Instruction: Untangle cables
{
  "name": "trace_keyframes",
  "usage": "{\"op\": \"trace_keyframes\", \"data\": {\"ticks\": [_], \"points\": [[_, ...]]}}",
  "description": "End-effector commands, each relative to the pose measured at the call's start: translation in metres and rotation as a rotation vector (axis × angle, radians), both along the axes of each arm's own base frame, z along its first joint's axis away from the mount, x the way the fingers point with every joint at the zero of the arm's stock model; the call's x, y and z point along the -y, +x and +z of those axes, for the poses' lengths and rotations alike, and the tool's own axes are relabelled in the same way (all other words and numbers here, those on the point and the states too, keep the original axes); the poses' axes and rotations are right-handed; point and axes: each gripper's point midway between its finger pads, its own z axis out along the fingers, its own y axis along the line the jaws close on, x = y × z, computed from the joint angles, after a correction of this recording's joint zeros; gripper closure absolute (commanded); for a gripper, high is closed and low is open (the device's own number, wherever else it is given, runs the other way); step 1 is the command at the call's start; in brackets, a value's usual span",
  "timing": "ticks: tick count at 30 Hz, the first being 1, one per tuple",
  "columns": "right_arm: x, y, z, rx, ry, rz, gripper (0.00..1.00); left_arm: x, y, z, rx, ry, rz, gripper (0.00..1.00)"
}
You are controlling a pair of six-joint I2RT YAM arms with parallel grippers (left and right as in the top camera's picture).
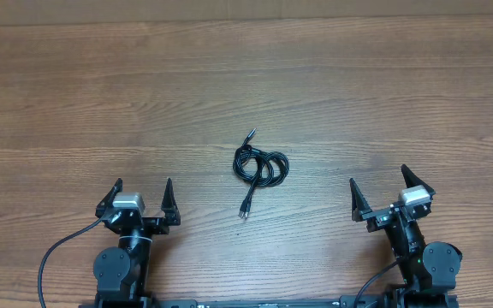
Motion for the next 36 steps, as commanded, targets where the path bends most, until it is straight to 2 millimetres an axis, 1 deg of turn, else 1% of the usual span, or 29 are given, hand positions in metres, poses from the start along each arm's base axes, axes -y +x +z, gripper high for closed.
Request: {"op": "trace_keyframes", "data": {"ticks": [1, 11, 14, 26, 30, 34, 36], "points": [[0.0005, 0.0001, -0.0011, 0.008, -0.002, -0.003, 0.00, -0.0042, -0.0001, -0.0003, 0.004, 0.009, 0.020, 0.00], [0.0005, 0.0001, -0.0011, 0.008, -0.002, -0.003, 0.00, -0.0043, -0.0001, -0.0003, 0.004, 0.010, 0.020, 0.00], [0.0005, 0.0001, -0.0011, 0.008, -0.002, -0.003, 0.00, -0.0086, -0.0001, -0.0001, 0.006, 0.092, 0.039, 0.00], [0.0005, 0.0001, -0.0011, 0.008, -0.002, -0.003, 0.00, -0.0087, -0.0001, 0.0000, 0.006, 0.091, 0.039, 0.00], [0.0005, 0.0001, -0.0011, 0.008, -0.002, -0.003, 0.00, -0.0087, 0.0000, 0.0001, 0.007, 0.116, 0.037, 0.00], [0.0005, 0.0001, -0.0011, 0.008, -0.002, -0.003, 0.00, -0.0106, 0.0005, 0.0090, 0.043, 0.130, 0.049, 0.00], [0.0005, 0.0001, -0.0011, 0.008, -0.002, -0.003, 0.00, -0.0106, 0.0004, 0.0086, 0.041, 0.130, 0.049, 0.01]]}}
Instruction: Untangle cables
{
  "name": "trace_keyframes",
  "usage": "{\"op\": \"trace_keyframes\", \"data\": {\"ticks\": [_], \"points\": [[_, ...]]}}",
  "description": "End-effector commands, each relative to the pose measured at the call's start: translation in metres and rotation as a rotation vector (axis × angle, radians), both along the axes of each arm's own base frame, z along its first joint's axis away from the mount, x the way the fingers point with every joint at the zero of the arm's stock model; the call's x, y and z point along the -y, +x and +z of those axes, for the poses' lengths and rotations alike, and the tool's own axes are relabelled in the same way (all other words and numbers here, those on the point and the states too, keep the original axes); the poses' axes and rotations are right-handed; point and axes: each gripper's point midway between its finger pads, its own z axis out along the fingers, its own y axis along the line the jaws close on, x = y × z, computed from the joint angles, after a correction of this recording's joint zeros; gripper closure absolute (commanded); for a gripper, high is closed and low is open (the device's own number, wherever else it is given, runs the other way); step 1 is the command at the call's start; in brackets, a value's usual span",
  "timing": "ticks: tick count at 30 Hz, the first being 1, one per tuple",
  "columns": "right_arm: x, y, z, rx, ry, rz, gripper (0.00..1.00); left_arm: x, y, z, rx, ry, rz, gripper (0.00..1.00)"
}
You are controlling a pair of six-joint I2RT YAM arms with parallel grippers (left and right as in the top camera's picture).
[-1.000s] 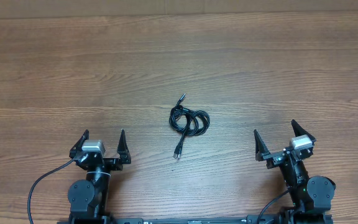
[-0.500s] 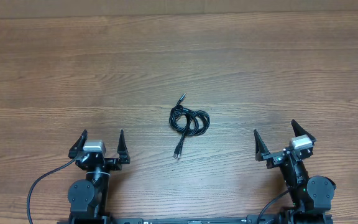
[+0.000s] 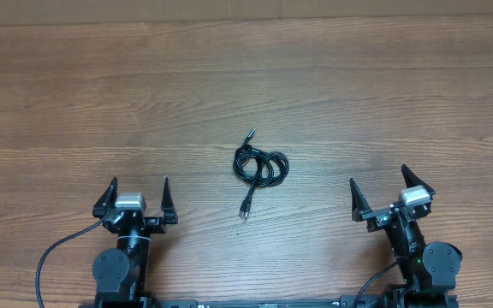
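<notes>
A black cable (image 3: 259, 167) lies coiled in a small tangle at the middle of the wooden table, one plug end pointing up toward the far side, the other trailing down toward the near edge. My left gripper (image 3: 138, 195) stands open near the front left, well apart from the cable. At the front right my right gripper (image 3: 382, 186) is also open, nothing between its fingers.
The wooden table (image 3: 246, 77) stretches wide around the cable. A black lead (image 3: 54, 257) loops from the left arm's base at the near edge.
The left gripper has turned slightly, its fingers standing a little more level. The cable and the right arm have not moved.
</notes>
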Motion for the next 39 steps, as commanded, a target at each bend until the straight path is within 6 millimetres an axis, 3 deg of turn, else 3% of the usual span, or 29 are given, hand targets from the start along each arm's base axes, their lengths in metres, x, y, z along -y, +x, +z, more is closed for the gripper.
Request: {"op": "trace_keyframes", "data": {"ticks": [1, 12, 20, 25, 33, 36, 39], "points": [[0.001, 0.000, -0.001, 0.007, -0.002, -0.003, 0.00, -0.005, 0.000, 0.003, 0.018, 0.028, 0.025, 0.00], [0.001, 0.000, -0.001, 0.007, -0.002, -0.003, 0.00, 0.013, -0.002, 0.018, 0.060, 0.024, -0.080, 0.00], [0.001, 0.000, -0.001, 0.007, -0.002, -0.003, 0.00, 0.008, -0.011, 0.027, -0.105, 0.069, -0.059, 0.00], [0.001, 0.000, -0.001, 0.007, -0.002, -0.003, 0.00, 0.012, -0.002, 0.026, -0.205, 0.060, -0.082, 0.00], [0.001, 0.000, -0.001, 0.007, -0.002, -0.003, 0.00, 0.015, 0.024, 0.013, -0.517, 0.047, -0.107, 0.00], [0.001, 0.000, -0.001, 0.007, -0.002, -0.003, 0.00, 0.030, 0.036, 0.009, -0.628, 0.011, -0.188, 0.00], [0.001, 0.000, -0.001, 0.007, -0.002, -0.003, 0.00, 0.050, 0.046, 0.019, -0.720, -0.073, -0.279, 0.00]]}}
